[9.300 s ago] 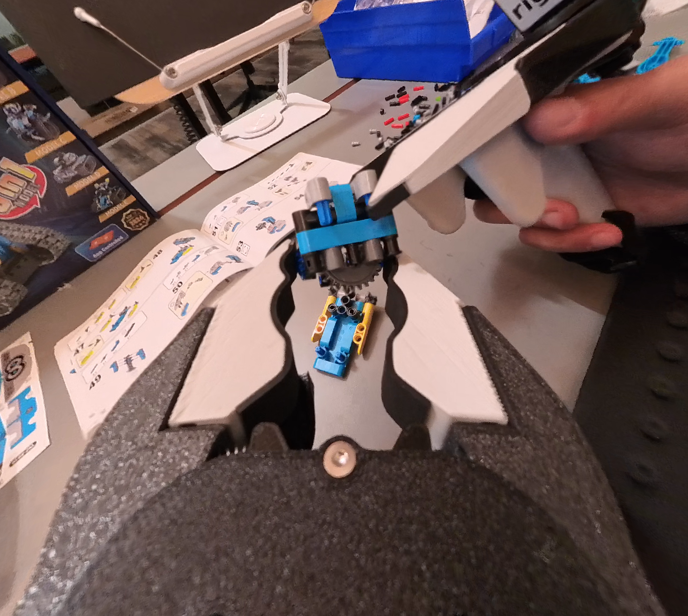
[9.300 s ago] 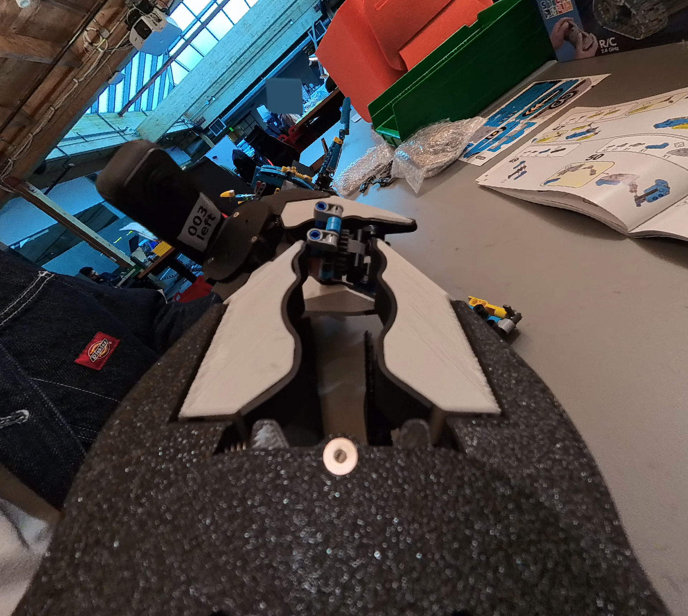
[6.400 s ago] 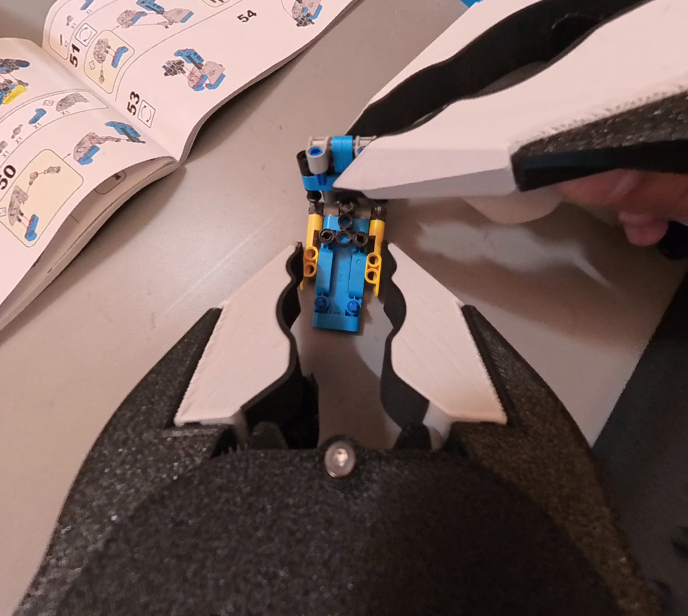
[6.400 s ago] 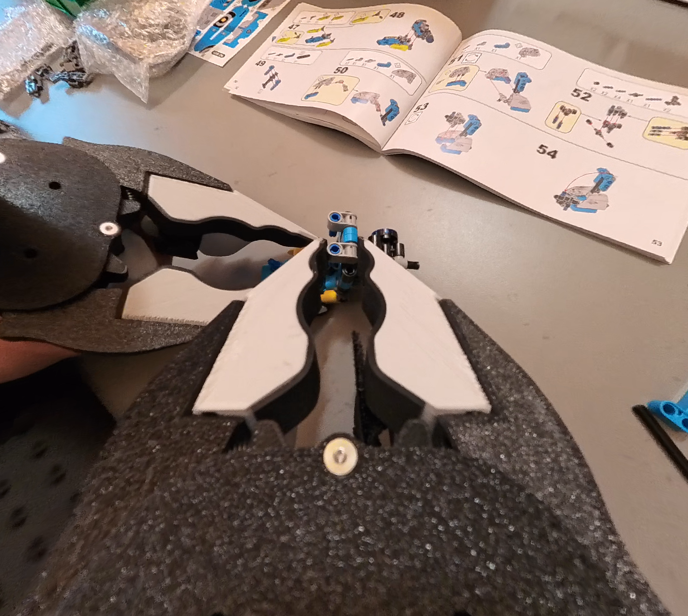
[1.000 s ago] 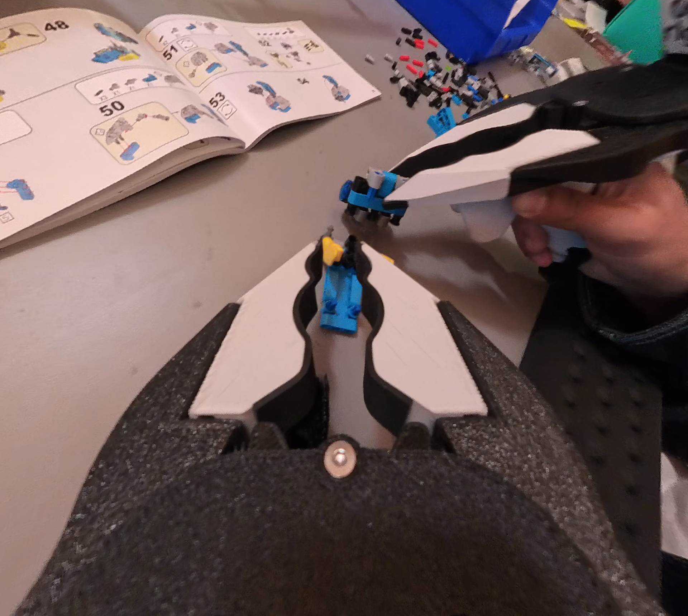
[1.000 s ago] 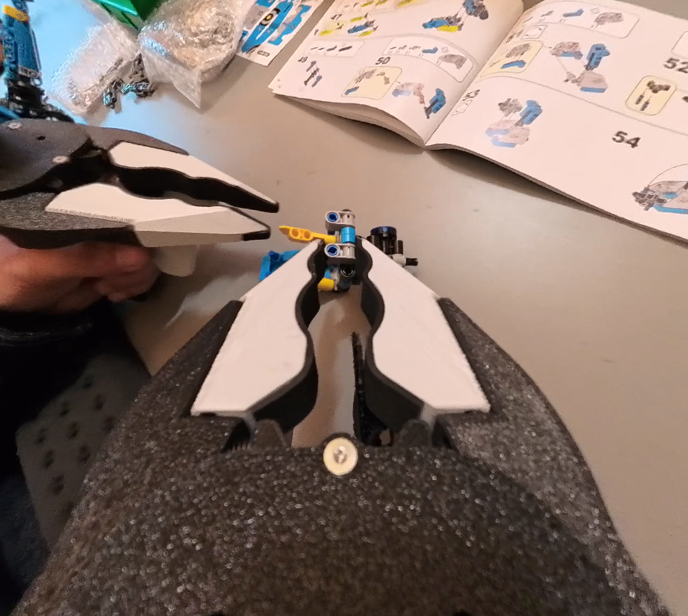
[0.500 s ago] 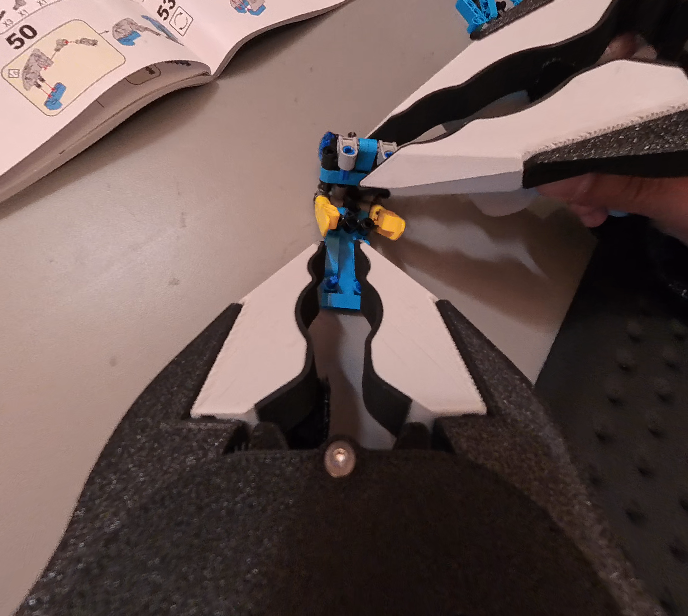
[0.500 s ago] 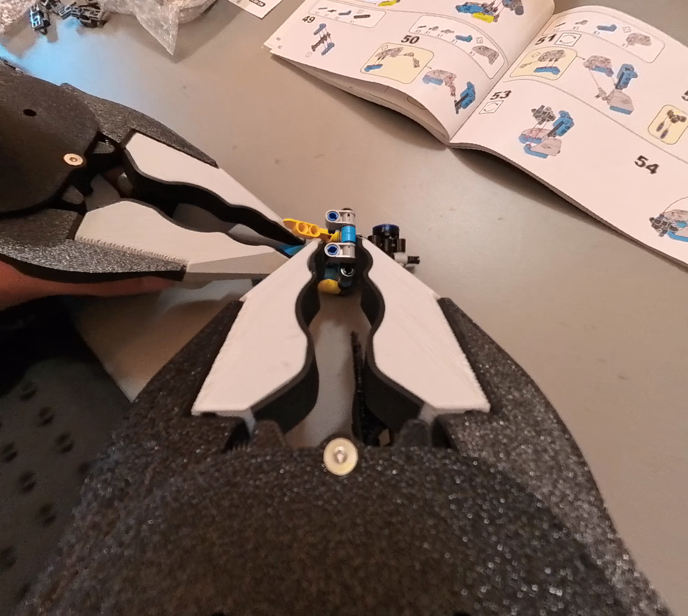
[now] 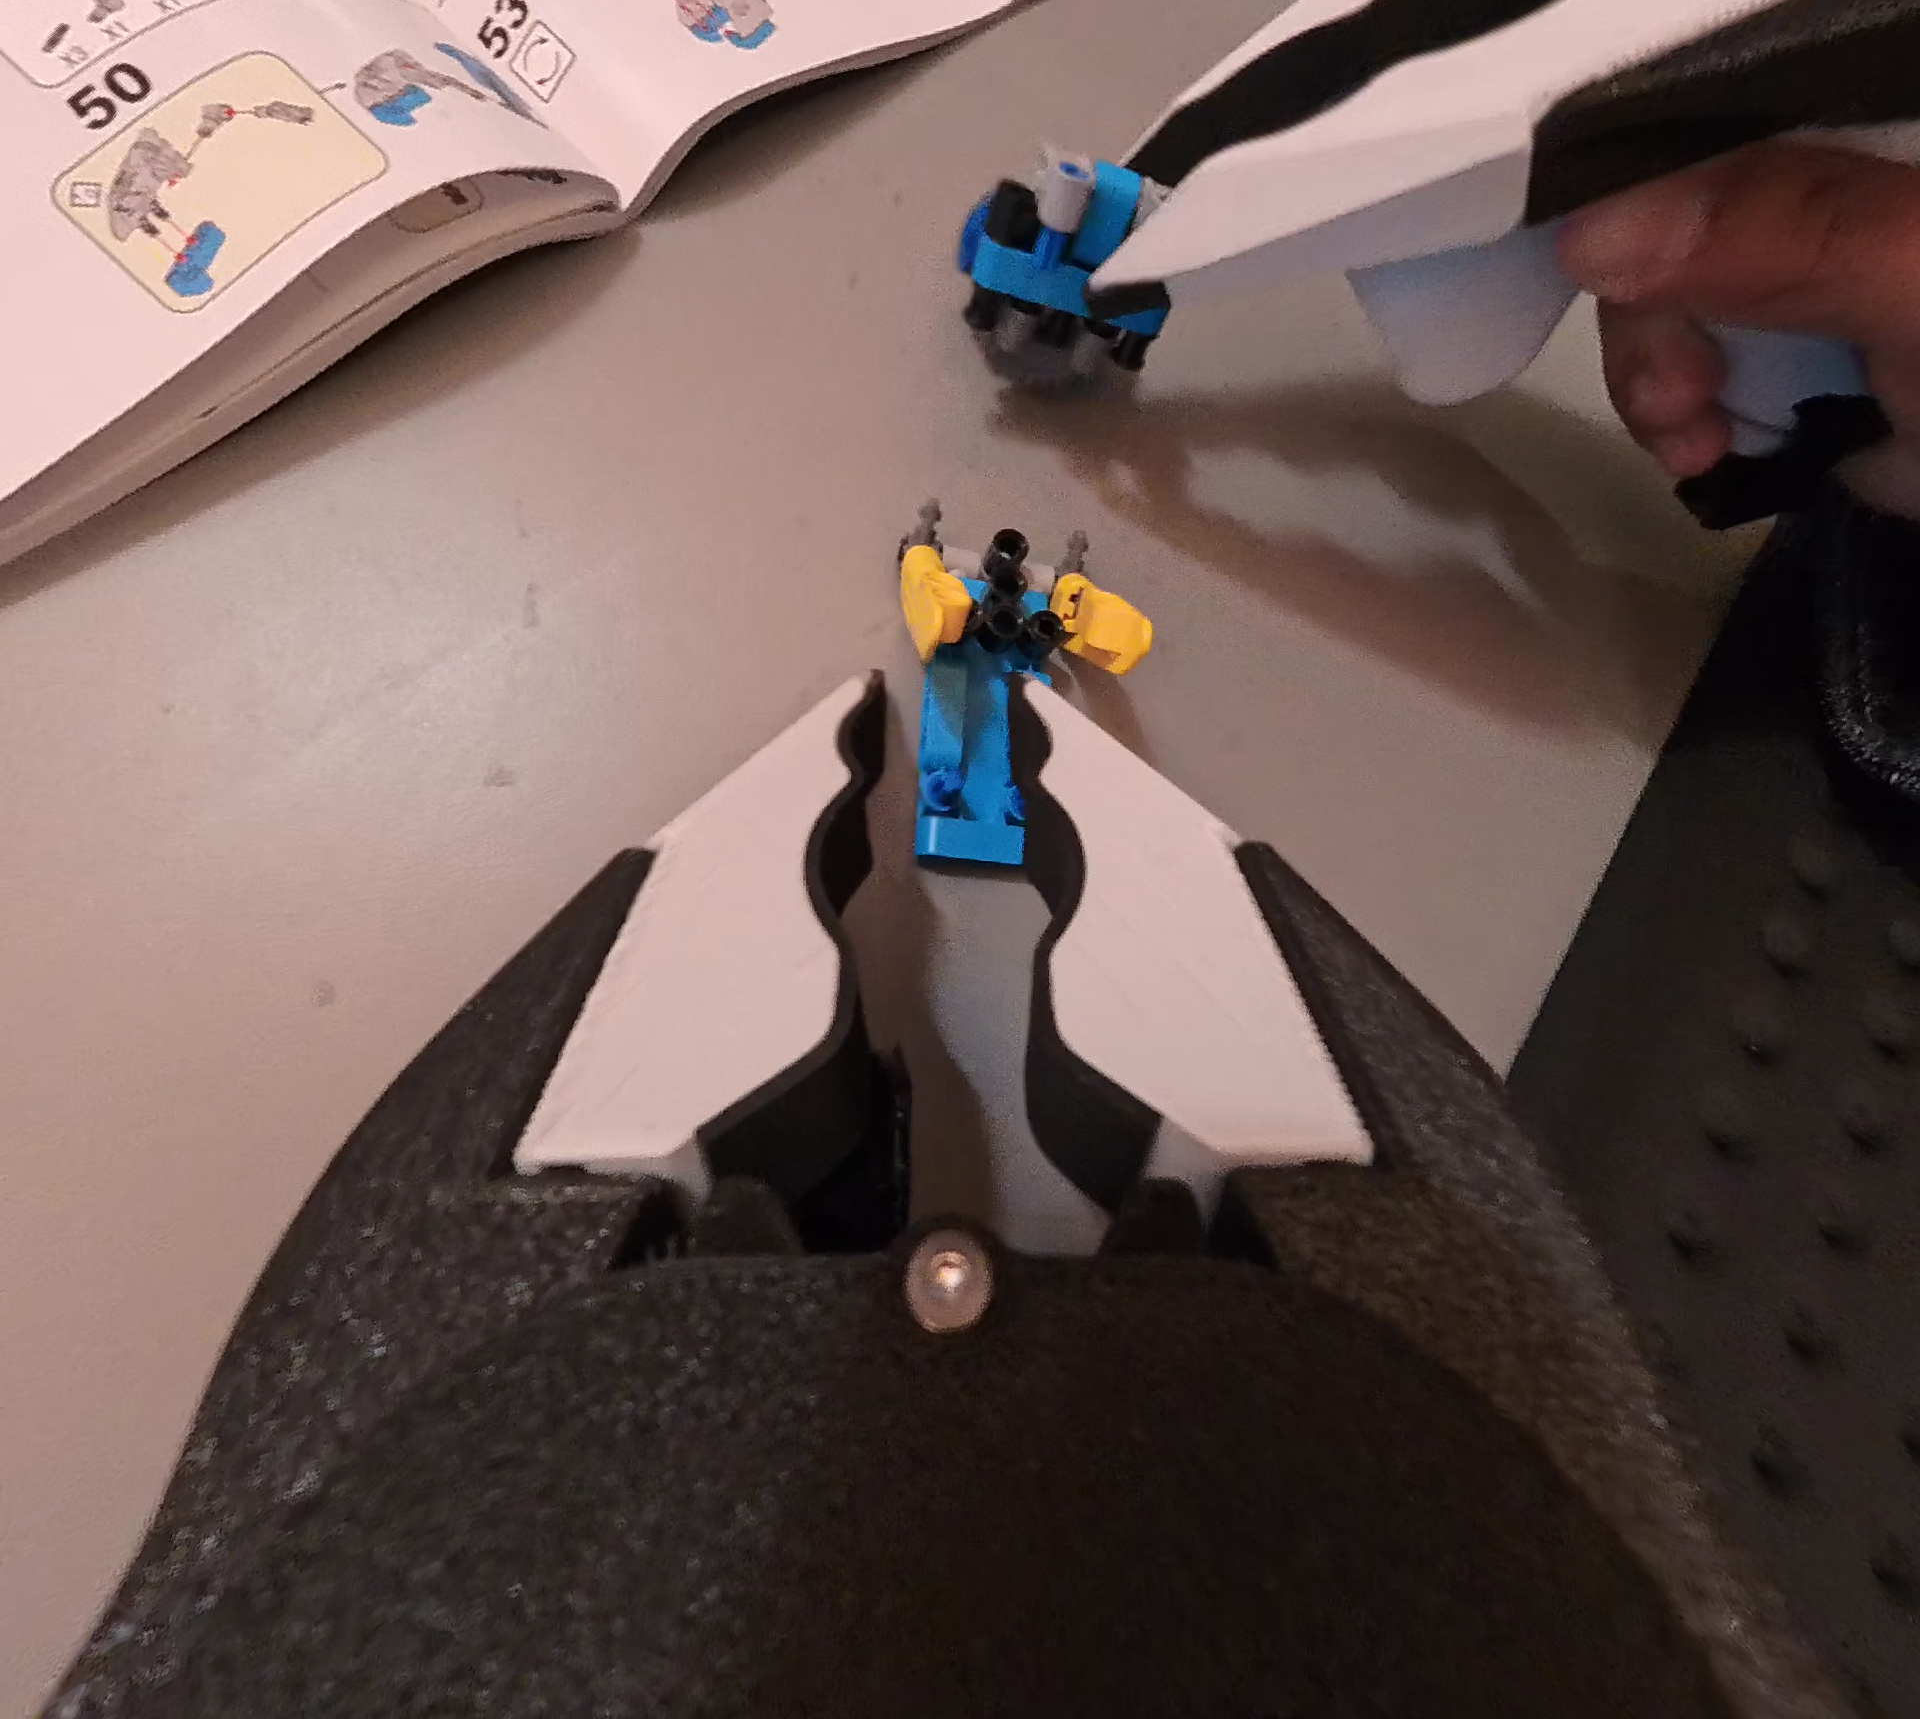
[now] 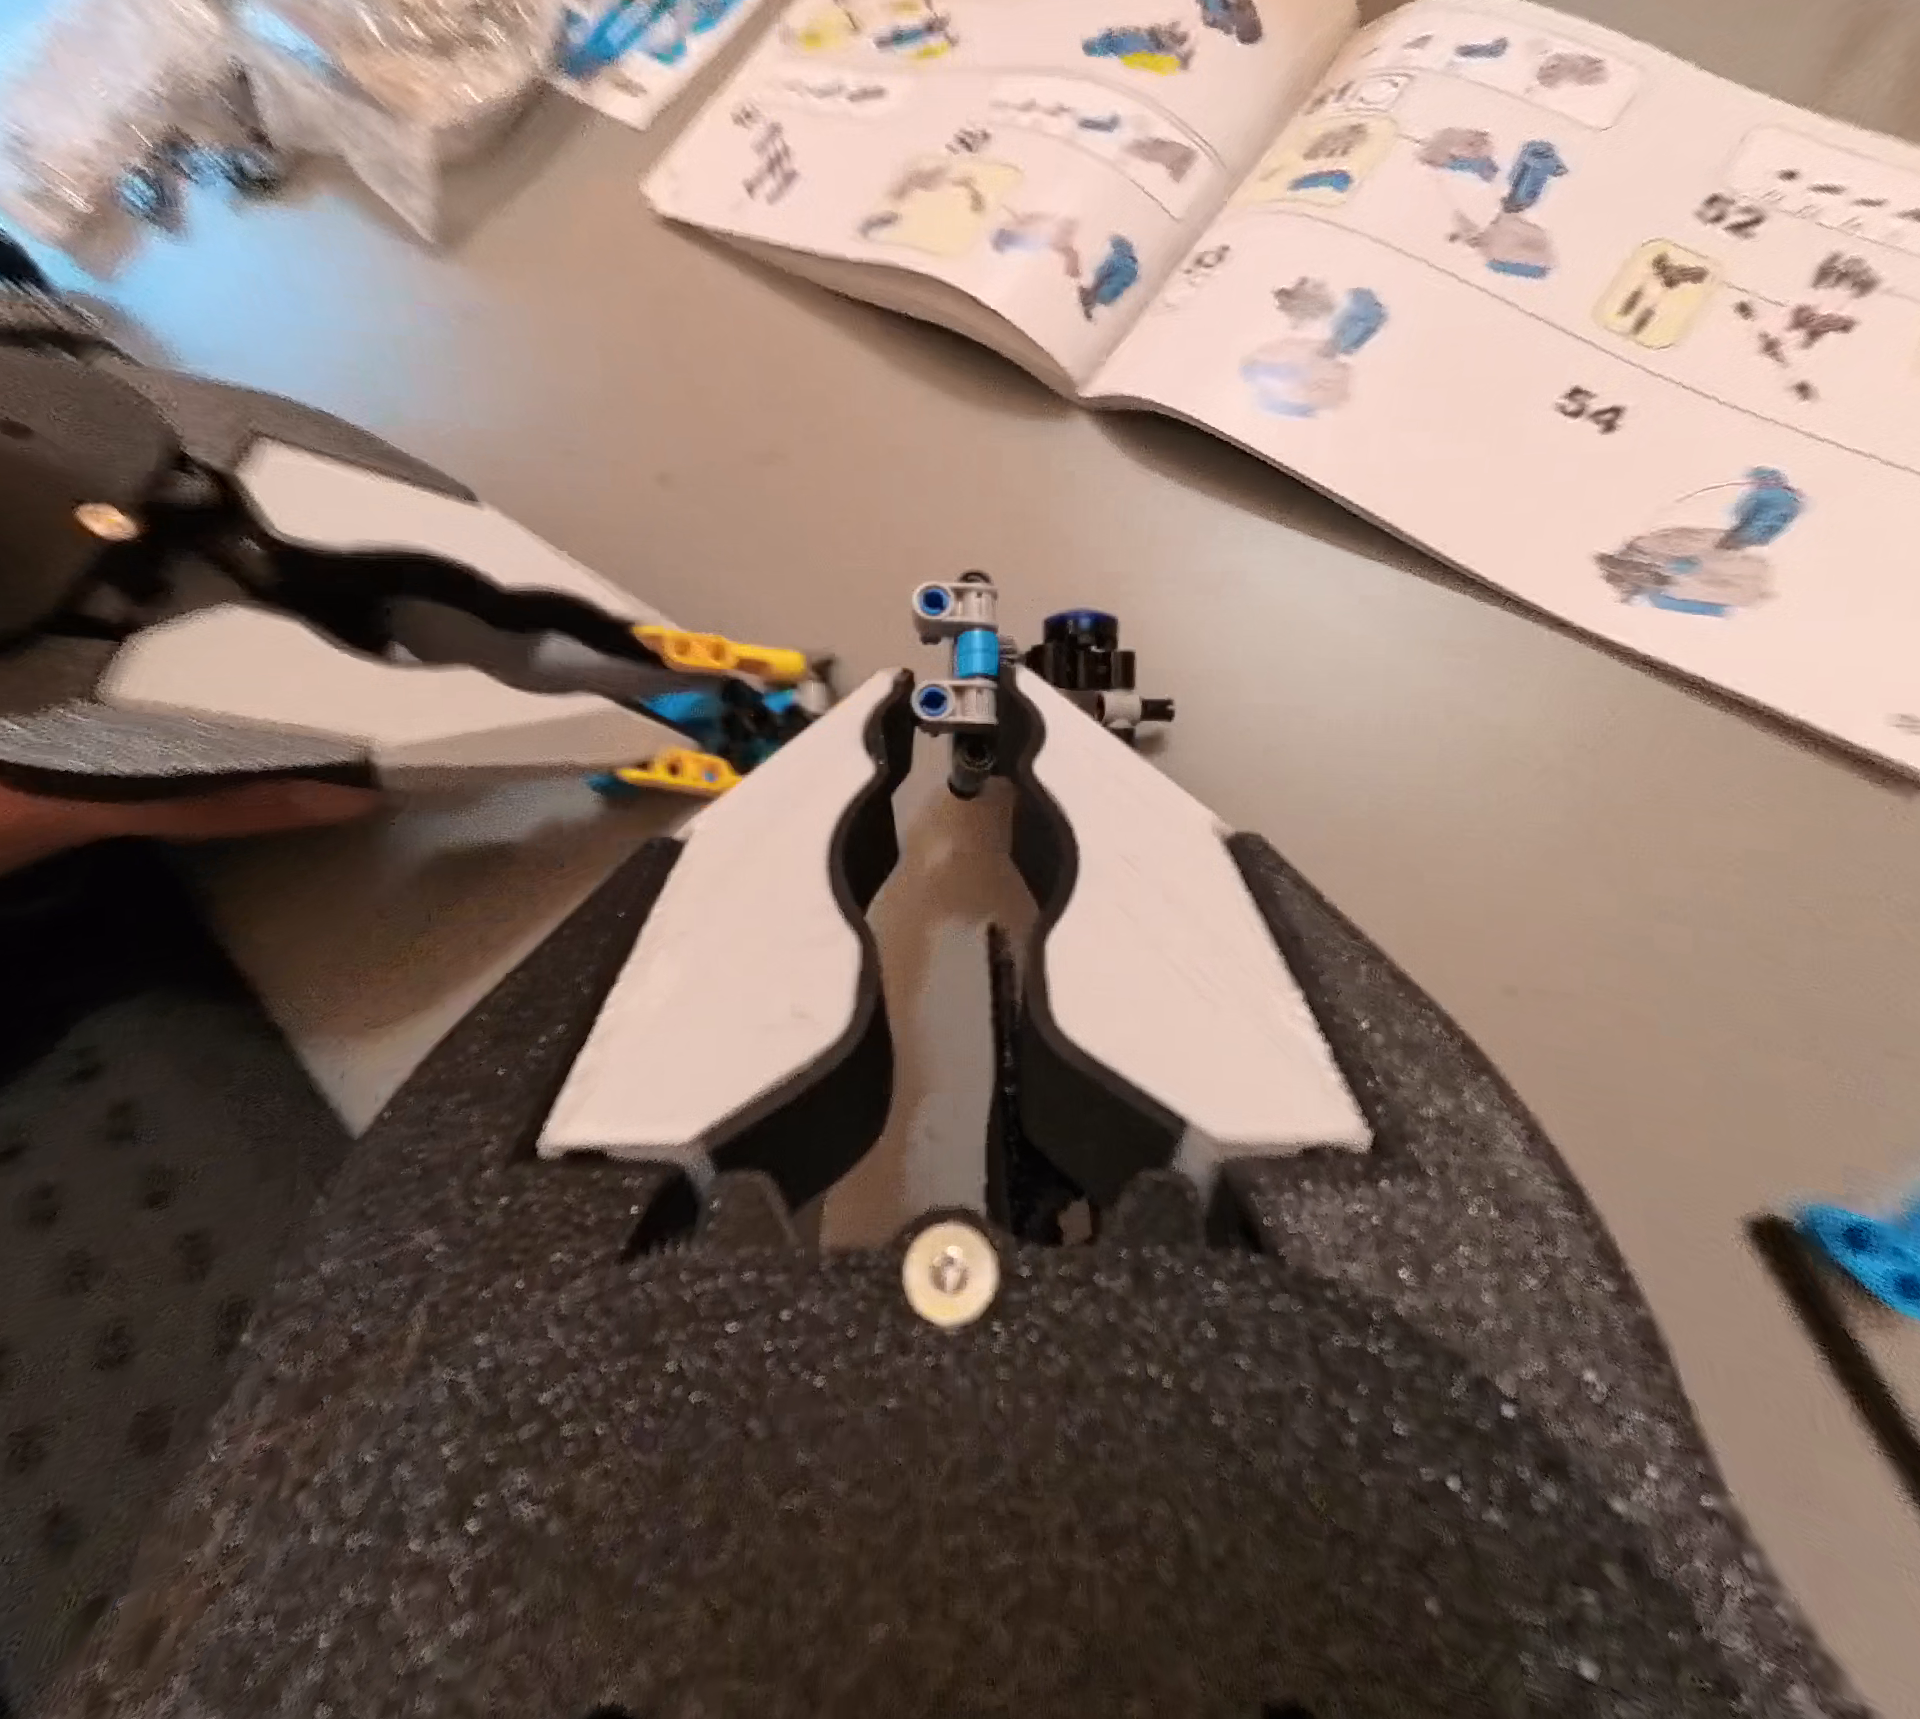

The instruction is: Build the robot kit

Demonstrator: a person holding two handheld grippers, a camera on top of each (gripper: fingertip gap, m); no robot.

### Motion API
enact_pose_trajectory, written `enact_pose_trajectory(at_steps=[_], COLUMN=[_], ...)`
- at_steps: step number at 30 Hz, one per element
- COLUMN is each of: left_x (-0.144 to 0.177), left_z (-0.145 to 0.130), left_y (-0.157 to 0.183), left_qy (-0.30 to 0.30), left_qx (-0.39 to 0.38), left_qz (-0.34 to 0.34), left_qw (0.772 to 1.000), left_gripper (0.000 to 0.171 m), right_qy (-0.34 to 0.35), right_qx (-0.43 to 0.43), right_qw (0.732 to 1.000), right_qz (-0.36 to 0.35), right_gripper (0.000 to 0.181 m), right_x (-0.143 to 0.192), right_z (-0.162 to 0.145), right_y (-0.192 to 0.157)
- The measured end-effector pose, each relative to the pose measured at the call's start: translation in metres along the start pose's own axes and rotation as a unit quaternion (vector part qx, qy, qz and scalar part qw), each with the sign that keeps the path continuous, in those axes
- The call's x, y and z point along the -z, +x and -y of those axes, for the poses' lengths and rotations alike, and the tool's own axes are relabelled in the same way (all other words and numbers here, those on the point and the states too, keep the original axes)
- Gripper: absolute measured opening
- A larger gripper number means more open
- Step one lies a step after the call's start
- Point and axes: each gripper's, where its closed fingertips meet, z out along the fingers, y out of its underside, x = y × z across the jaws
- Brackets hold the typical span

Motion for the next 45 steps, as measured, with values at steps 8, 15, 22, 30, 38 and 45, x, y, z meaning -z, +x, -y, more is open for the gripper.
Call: enact_pose_trajectory(at_steps=[8, 15, 22, 30, 38, 45], left_x=[0.024, -0.002, -0.001, 0.015, 0.007, 0.003], left_z=[0.035, 0.012, 0.0, 0.032, 0.016, 0.005], left_y=[0.015, 0.013, 0.01, 0.01, 0.001, 0.0], left_qy=[0.102, 0.024, -0.001, 0.081, 0.039, 0.01], left_qx=[-0.056, -0.104, -0.072, -0.09, -0.129, -0.131], left_qz=[-0.012, 0.026, 0.009, 0.033, 0.064, 0.064], left_qw=[0.993, 0.994, 0.997, 0.992, 0.989, 0.989], left_gripper=[0.052, 0.039, 0.036, 0.053, 0.007, 0.003], right_qy=[-0.03, -0.009, 0.008, 0.053, 0.062, 0.037], right_qx=[0.073, 0.068, 0.064, 0.072, 0.088, 0.106], right_qw=[0.996, 0.998, 0.998, 0.996, 0.994, 0.992], right_qz=[-0.036, -0.016, -0.009, -0.002, -0.014, 0.056], right_gripper=[0.016, 0.016, 0.019, 0.019, 0.016, 0.016], right_x=[0.004, 0.0, 0.003, 0.013, 0.016, 0.007], right_z=[-0.011, -0.009, -0.007, 0.005, 0.007, -0.004], right_y=[0.006, 0.0, 0.0, -0.006, -0.009, -0.039])
